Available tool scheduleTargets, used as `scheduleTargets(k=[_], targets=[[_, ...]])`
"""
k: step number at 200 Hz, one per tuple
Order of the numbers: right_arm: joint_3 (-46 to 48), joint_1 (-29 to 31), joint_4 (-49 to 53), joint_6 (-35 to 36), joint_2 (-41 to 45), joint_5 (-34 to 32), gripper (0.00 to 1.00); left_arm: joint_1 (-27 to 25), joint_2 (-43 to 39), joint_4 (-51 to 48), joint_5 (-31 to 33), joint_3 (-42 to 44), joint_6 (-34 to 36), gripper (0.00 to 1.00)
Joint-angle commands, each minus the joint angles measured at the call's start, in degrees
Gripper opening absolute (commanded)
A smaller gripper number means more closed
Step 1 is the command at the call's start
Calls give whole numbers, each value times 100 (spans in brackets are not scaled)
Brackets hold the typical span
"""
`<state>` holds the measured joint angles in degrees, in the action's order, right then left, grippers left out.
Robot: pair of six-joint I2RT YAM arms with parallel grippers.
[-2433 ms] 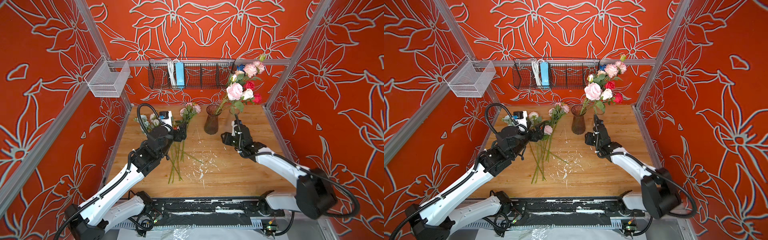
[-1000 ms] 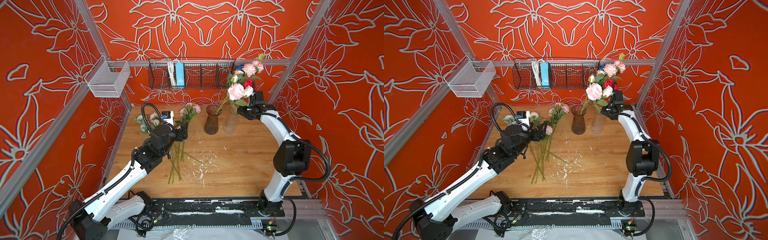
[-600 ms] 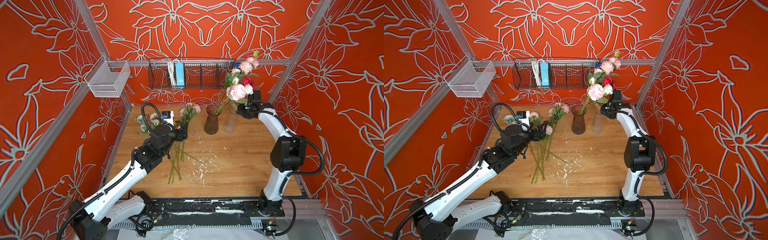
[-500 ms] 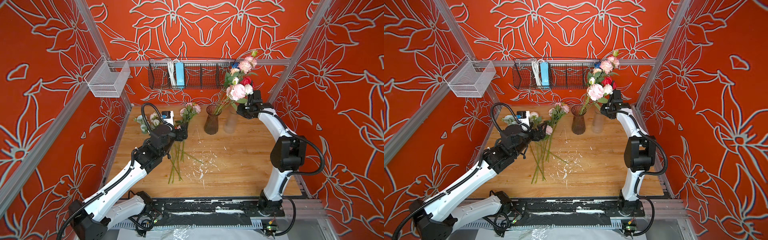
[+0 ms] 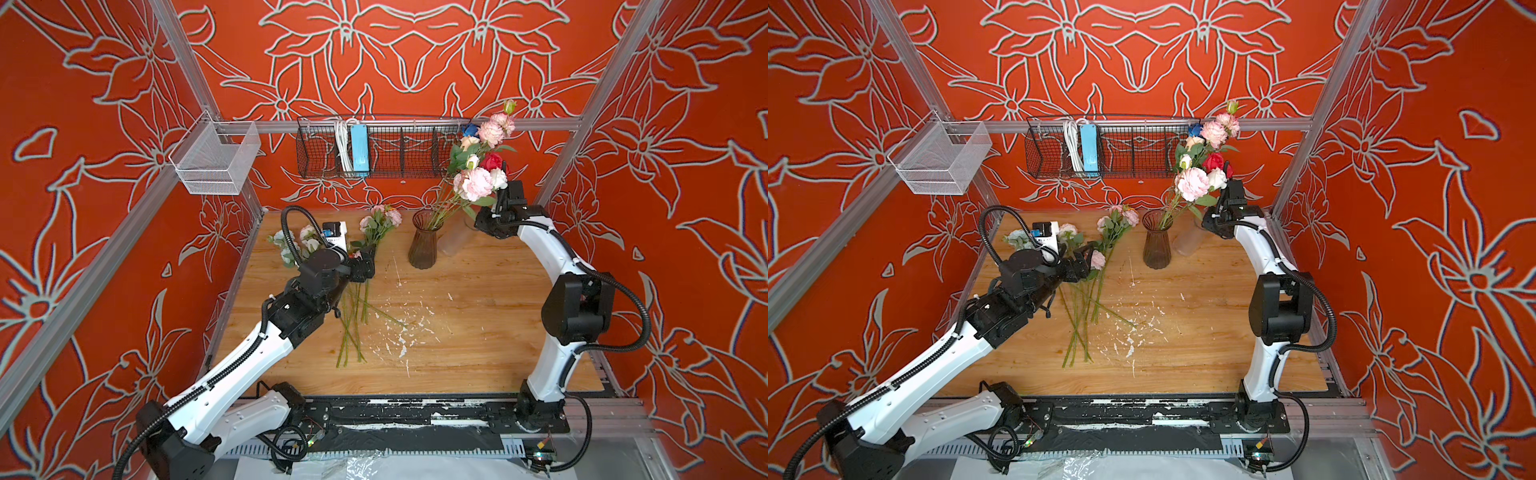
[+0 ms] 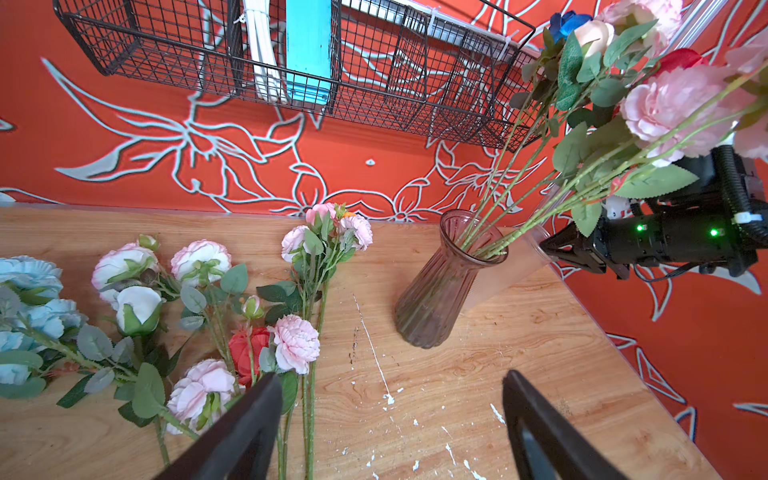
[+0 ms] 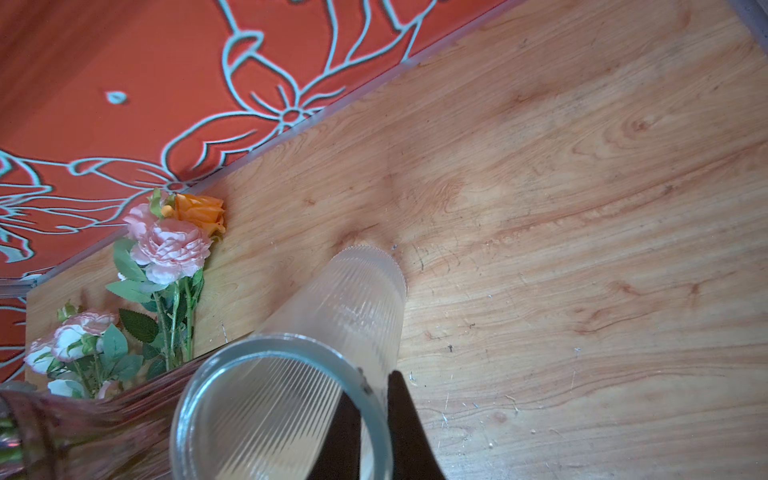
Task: Arrange the flowers into the vase
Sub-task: 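Reach right gripper to the clear glass cylinder vase and grasp it, then pull the clear cylinder vase toward the robot with right gripper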
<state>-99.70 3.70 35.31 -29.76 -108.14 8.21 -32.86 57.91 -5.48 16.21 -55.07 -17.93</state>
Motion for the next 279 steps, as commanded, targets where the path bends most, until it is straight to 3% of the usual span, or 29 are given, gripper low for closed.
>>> scheduleTargets(k=[1, 45, 104, 178, 202, 228, 245, 279], targets=[[-32, -1, 98, 110, 393, -2, 0, 48, -87, 44, 5, -22, -6, 83], [425, -1, 321, 256, 1029, -248, 0, 52, -260, 46, -30, -23, -37, 83], [1849, -1, 463, 484, 2666, -674, 0, 52, -314, 54, -37, -22, -44, 83], [2696, 109, 1022, 496, 4301, -586, 0, 54, -264, 28, -127, -39, -72, 83], [2810, 624, 1353, 497, 4835, -448, 0, 52, -275, 11, -101, -57, -27, 83], [2795, 1749, 1637, 397, 5149, -942, 0, 58, -231, 46, -109, -48, -24, 83], [2833, 2241, 1619, 276, 5021, -978, 0, 69, -183, 5, -145, -74, -52, 83], [2636, 3399, 1486, 185, 4396, -1777, 0, 69, -183, -33, -84, -85, 0, 83]])
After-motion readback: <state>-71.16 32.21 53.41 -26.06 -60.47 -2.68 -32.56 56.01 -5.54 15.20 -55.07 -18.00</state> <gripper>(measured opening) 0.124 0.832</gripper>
